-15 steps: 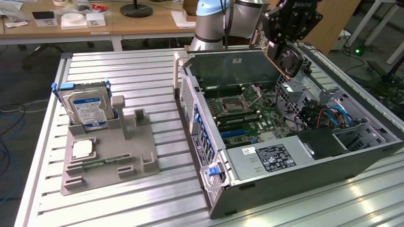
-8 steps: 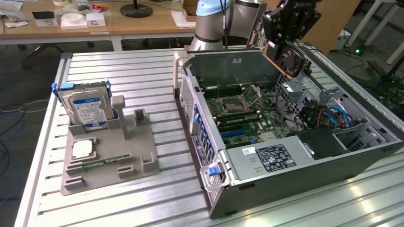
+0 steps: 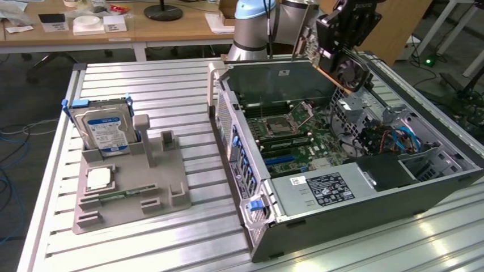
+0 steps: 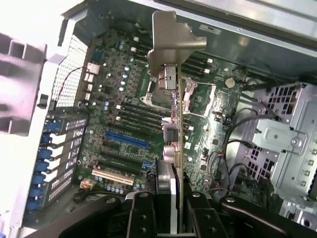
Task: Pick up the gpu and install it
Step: 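Insert the gpu into the slot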
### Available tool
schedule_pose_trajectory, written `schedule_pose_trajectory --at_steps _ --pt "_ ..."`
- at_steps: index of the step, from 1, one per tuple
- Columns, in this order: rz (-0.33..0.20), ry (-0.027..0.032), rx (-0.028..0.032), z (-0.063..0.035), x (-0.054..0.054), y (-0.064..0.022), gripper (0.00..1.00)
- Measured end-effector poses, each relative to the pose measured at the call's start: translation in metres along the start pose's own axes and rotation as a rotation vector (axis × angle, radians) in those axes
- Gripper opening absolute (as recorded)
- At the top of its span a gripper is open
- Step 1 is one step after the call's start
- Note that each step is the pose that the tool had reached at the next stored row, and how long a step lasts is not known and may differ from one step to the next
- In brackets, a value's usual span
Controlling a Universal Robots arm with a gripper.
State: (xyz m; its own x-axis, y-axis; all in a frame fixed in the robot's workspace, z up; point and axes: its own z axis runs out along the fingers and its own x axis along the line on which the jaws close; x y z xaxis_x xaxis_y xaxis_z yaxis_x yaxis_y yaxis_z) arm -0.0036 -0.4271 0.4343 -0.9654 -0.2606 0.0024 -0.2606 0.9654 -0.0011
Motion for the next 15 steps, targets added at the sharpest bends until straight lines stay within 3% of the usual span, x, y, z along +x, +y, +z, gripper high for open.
schedule_pose_trajectory --at_steps 15 --pt "-0.211 -0.0003 0.0005 0.0001 0.0001 0.0 0.28"
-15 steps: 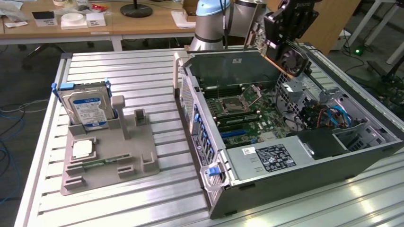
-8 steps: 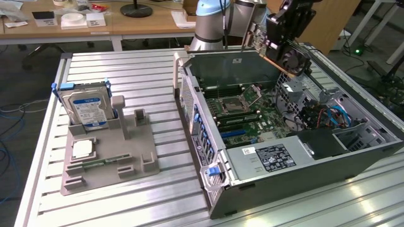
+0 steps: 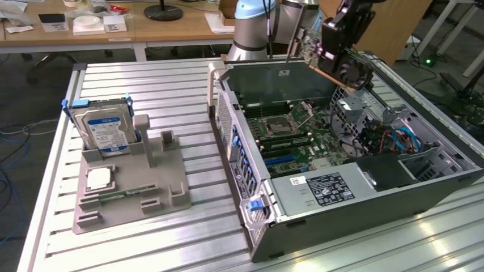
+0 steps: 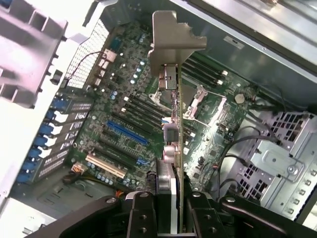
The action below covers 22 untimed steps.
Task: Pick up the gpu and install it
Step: 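Insert the gpu into the slot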
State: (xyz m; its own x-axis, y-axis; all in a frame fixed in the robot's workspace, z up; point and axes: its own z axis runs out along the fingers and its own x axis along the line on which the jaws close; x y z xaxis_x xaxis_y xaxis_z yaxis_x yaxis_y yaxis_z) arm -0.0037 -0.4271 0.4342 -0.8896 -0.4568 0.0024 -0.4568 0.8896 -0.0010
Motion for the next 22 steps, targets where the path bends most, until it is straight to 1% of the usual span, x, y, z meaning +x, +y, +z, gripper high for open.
schedule_pose_trajectory --at_steps 8,22 --pt "-0.113 -0.001 0.0007 0.0 0.0 0.0 0.28" --pt "-0.351 -0.0013 0.0012 0.0 0.0 0.0 0.28"
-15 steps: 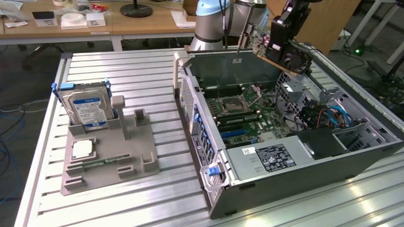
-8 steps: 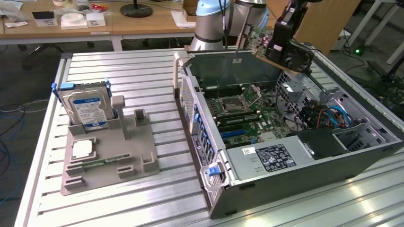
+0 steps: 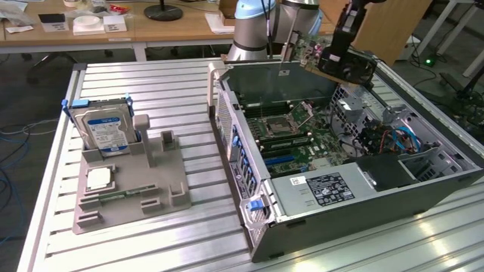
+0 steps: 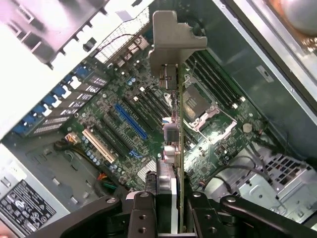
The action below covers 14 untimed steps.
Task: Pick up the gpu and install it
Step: 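Insert the gpu into the slot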
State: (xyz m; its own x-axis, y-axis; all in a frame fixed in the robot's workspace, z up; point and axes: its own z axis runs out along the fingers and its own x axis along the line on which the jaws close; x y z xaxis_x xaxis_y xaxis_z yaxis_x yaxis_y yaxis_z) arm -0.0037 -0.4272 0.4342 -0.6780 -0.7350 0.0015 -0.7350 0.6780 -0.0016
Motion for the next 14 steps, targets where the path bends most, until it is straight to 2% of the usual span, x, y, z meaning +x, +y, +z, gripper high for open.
schedule_pose_trajectory --at_steps 14 --pt "-0.25 -0.0004 0.0004 0.0002 0.0 0.0 0.28"
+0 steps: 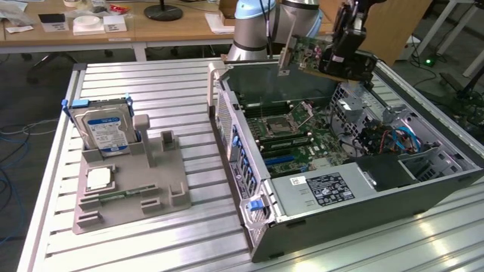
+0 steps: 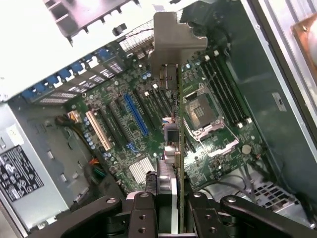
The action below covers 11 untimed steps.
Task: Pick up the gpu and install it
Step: 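Insert the gpu into the slot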
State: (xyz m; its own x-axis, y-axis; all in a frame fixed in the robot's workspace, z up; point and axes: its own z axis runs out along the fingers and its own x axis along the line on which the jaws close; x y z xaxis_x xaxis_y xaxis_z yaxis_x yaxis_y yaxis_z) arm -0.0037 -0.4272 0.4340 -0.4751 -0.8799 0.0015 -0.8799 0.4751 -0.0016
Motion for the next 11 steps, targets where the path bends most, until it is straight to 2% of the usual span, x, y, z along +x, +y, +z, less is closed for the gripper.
schedule_pose_trajectory --at_steps 11 --pt "-0.187 -0.0003 0.0003 0.0002 0.0001 0.0 0.28"
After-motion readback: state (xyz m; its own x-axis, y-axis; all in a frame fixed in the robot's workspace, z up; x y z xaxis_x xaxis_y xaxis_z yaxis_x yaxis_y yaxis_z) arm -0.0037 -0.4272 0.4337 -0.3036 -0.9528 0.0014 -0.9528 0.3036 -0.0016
